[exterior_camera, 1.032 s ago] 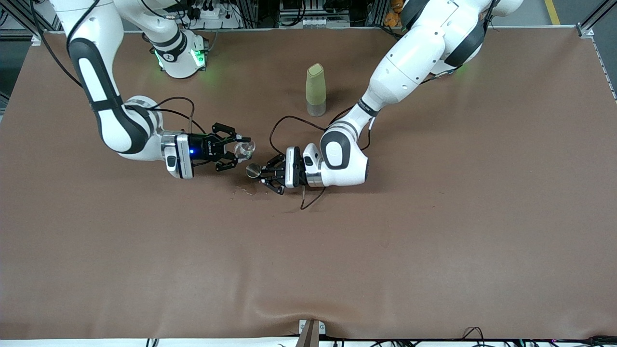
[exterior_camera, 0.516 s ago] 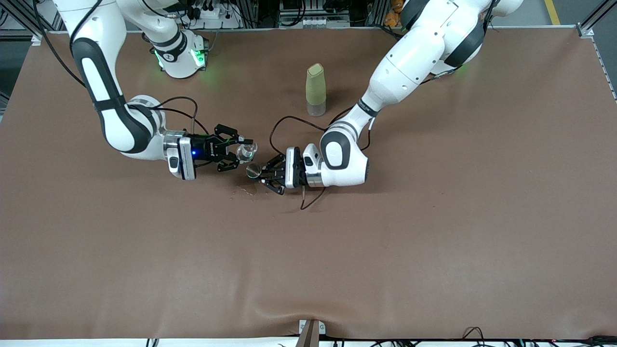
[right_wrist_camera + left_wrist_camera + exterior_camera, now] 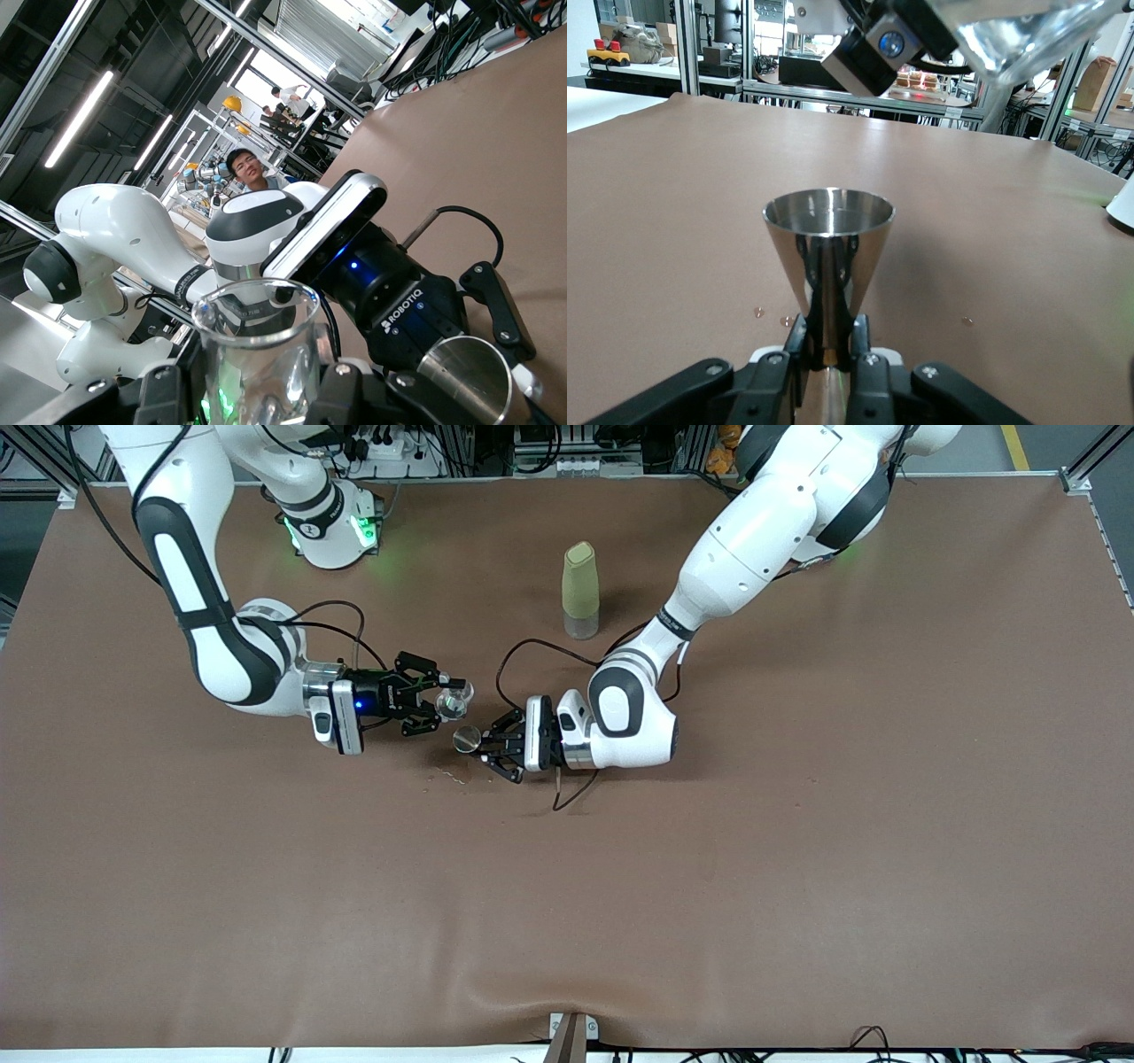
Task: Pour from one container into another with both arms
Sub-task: 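Tilt the beaker over the jigger with the right gripper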
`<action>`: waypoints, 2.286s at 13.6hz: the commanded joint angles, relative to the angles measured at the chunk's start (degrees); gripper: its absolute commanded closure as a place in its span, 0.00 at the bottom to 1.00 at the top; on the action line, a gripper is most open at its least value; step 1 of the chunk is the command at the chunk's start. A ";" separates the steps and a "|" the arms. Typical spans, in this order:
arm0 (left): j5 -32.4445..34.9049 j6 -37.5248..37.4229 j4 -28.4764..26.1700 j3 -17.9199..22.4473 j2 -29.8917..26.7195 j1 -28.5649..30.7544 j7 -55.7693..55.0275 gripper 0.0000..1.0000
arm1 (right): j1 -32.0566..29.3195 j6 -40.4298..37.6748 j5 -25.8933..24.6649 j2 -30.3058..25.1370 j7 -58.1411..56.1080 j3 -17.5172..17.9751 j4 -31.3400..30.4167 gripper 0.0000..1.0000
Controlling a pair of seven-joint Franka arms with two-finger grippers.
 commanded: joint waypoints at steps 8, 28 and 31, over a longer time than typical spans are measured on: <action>-1.89 0.64 1.83 0.44 1.55 -0.84 2.85 1.00 | 0.79 0.32 3.12 -1.53 6.01 -0.33 -1.69 0.80; -3.39 0.64 1.74 0.44 1.46 -0.84 2.85 1.00 | 0.71 -0.99 3.21 -1.79 18.57 0.38 -1.95 0.80; -3.39 0.64 1.74 0.44 1.37 -0.84 2.85 1.00 | 0.35 -1.35 3.29 -1.71 19.90 0.29 -1.95 0.80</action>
